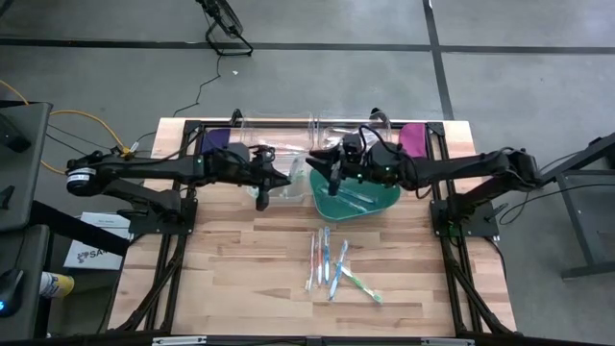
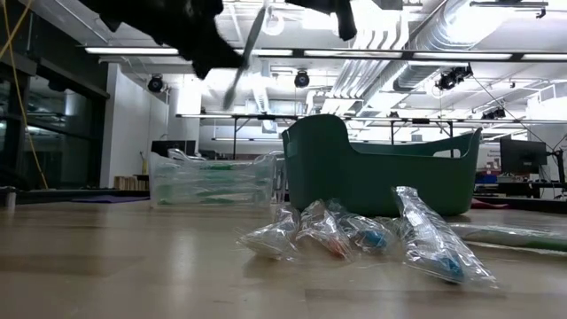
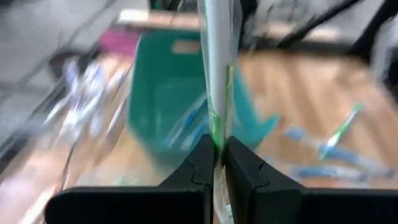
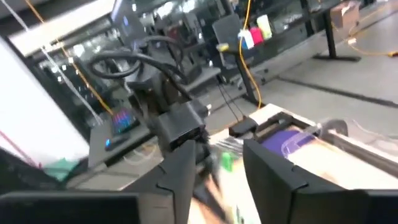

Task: Pick & Place Toothbrushes
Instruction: Put the green toothbrush into the white bin

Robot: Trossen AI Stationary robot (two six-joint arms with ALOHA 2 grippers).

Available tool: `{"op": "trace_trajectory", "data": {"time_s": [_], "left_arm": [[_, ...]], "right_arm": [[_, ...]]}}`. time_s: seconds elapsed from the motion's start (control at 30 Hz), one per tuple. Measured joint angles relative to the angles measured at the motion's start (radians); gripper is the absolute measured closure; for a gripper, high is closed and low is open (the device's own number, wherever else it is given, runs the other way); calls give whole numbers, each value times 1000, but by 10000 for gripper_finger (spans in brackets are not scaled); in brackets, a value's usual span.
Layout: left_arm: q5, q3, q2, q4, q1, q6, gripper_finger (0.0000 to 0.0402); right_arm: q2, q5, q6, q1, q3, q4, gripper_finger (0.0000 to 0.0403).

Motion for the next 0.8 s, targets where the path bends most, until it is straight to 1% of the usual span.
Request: {"op": "trace_trajectory", "data": {"time_s": [0.13, 0.27, 0.37, 0.63, 0.8], "left_arm": [[-118, 42, -6, -192, 0, 18, 391], [-245, 107, 3, -386, 0, 67, 391], [-313, 142, 19, -480, 1, 76, 391], [-343, 154, 106, -552, 13, 52, 391], [-300, 153, 181, -565, 65, 49, 391]], "right_arm": [[-45, -22, 5, 4, 0, -71, 257], [-54, -24, 27, 12, 0, -99, 253], [-54, -23, 27, 18, 0, -104, 253], [-54, -21, 30, 18, 0, -150, 253], [-54, -21, 30, 18, 0, -160, 253]]}}
